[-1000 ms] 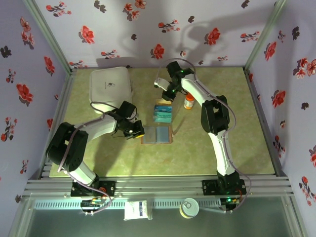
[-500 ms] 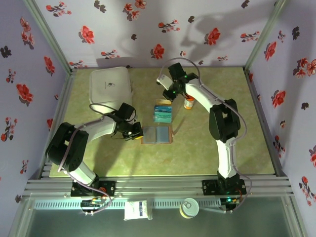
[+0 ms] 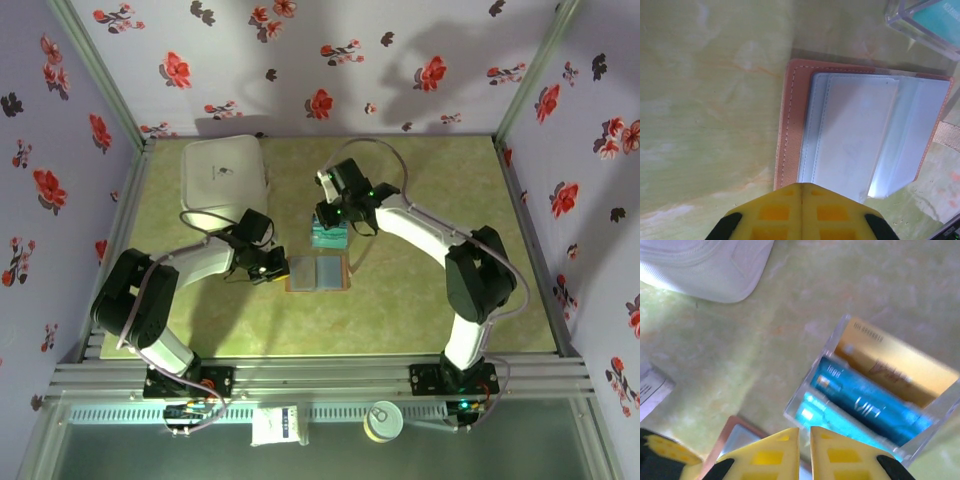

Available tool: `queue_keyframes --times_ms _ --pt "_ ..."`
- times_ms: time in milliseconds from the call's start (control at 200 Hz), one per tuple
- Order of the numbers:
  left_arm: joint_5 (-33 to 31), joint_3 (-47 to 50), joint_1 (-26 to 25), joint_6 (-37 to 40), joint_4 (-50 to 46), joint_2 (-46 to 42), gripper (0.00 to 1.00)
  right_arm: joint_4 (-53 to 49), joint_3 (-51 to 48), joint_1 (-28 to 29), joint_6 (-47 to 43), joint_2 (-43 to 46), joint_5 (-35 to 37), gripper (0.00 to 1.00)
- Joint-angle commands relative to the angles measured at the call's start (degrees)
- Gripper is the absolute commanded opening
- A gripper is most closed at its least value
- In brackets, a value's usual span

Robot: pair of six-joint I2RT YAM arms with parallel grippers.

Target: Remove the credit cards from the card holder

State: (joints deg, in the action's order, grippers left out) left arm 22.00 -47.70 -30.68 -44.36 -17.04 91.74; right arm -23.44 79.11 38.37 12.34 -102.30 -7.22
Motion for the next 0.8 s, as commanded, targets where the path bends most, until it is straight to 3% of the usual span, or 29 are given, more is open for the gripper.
queue_keyframes --times_ms 0,225,395,795 --pt "-0.3 0.4 0.4 1.8 1.0 0.5 0.02 3.1 -4.4 2.5 13.3 3.2 1.4 0.14" --pt "0.6 -0.1 0.5 1.8 1.6 1.4 0.01 -3.2 -8.1 4.9 25.9 3.5 -1.6 0.11" --pt "0.6 -0.5 0.4 2.3 1.3 3.0 0.0 1.0 -13.5 5.9 30.6 3.7 -7.2 0.19" --pt "0.1 -0.4 0.4 2.4 0.7 4.0 0.0 7.2 -15.2 8.4 33.8 0.4 -11.3 0.26"
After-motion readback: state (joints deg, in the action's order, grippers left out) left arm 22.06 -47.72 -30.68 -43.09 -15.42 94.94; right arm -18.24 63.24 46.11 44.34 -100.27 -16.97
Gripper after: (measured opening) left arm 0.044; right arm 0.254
